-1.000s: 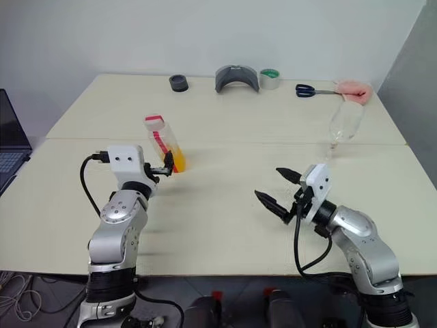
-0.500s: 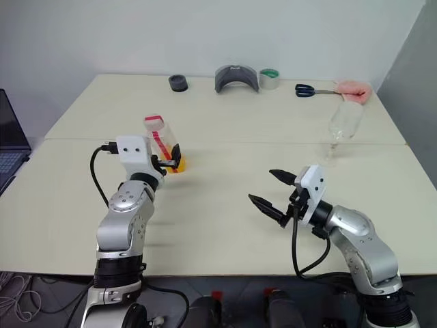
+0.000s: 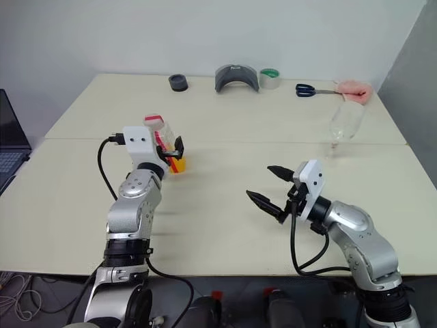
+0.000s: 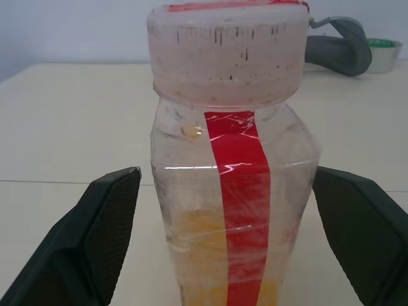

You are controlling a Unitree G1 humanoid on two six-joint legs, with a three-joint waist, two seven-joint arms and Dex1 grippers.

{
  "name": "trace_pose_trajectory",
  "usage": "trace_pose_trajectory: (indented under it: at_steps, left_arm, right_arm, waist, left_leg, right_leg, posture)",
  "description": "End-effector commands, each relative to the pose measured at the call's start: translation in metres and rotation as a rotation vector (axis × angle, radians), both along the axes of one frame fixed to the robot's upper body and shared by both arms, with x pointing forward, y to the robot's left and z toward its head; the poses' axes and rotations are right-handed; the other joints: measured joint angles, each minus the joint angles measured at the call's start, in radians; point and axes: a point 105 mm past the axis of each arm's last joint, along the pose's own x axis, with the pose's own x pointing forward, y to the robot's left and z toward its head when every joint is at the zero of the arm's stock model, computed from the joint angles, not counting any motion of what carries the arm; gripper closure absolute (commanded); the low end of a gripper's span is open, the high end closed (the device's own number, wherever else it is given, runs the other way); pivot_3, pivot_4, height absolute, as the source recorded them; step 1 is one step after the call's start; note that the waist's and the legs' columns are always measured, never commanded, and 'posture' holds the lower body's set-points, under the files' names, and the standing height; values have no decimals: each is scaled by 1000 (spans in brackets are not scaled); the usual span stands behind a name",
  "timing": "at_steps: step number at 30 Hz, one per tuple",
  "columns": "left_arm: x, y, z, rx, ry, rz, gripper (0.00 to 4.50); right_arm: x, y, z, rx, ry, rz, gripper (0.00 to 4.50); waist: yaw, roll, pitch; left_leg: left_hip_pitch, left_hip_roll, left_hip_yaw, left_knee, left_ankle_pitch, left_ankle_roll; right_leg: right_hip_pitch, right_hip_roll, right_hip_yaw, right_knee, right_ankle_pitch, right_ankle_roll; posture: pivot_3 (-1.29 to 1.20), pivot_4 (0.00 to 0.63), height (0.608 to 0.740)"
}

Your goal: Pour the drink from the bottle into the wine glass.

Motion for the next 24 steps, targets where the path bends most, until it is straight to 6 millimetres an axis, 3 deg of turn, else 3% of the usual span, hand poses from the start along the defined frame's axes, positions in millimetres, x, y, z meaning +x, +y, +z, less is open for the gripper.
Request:
trace_pose_trajectory:
  at_steps: [1, 13, 24]
  left_arm:
    - [2, 3, 19, 13, -68, 16, 9]
    - [9, -4, 30, 11, -106, 4, 9]
    - [10, 3, 29, 45, -100, 46, 9]
  right_arm:
    - [-4, 1, 14, 14, -51, 9, 0]
    - [-4, 1, 13, 8, -46, 11, 0]
    - [-3, 1, 12, 7, -45, 10, 0]
  waist:
    - [0, 0, 0]
    - [0, 0, 0]
    - [0, 0, 0]
  left_leg:
    - [0, 0, 0, 0, 0, 0]
    - [0, 0, 0, 0, 0, 0]
    - [0, 0, 0, 0, 0, 0]
  right_leg:
    - [0, 0, 0, 0, 0, 0]
    - [0, 0, 0, 0, 0, 0]
    - [0, 0, 0, 0, 0, 0]
  posture:
    - [0, 150, 740]
    - [0, 150, 740]
    - [0, 150, 740]
